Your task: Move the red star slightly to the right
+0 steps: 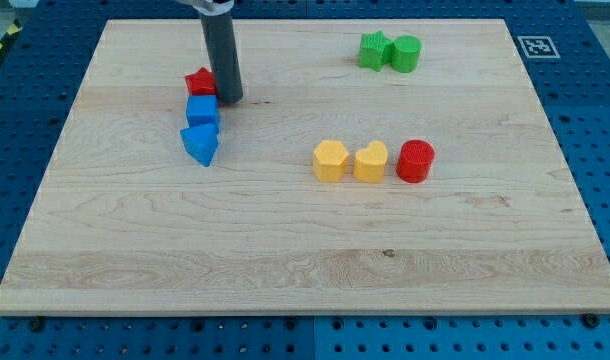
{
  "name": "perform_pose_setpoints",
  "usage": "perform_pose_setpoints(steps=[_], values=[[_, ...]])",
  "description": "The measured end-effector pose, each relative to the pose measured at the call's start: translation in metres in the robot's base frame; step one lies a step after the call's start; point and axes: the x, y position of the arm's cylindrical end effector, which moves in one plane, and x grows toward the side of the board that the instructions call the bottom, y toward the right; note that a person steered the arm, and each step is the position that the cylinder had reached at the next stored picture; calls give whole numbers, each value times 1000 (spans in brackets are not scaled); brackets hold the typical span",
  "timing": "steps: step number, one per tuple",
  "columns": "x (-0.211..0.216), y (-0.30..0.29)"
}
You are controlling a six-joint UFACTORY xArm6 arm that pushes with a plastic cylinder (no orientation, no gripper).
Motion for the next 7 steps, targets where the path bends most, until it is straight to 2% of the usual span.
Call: perform_pose_setpoints(steps=[1,2,3,5,6,7], values=[[-2,2],[-2,41],[-24,60],[-71,-46],[-70,-74],[-70,-76]])
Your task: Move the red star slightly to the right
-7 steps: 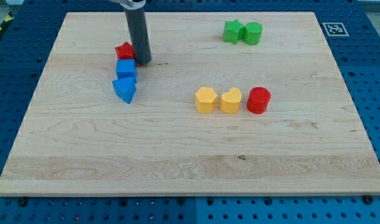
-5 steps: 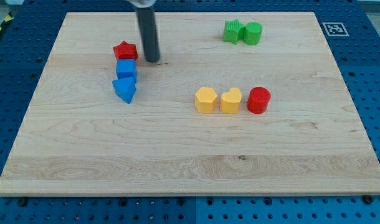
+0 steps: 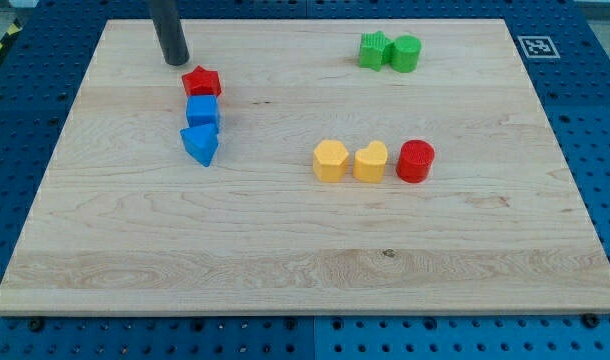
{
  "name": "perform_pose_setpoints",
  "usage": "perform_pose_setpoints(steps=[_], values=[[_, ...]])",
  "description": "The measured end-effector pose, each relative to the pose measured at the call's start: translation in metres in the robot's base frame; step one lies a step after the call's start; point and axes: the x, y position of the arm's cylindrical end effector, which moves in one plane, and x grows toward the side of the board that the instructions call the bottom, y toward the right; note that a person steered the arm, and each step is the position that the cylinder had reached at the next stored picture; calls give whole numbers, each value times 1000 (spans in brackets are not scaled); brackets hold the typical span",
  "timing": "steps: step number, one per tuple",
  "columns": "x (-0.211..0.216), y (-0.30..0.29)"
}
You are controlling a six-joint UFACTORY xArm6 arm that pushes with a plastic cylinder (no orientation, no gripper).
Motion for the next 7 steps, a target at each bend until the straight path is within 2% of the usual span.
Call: perform_pose_setpoints(steps=[2,4,6,7], values=[[8,-5],[35,-32],[72,-26],[71,-16]])
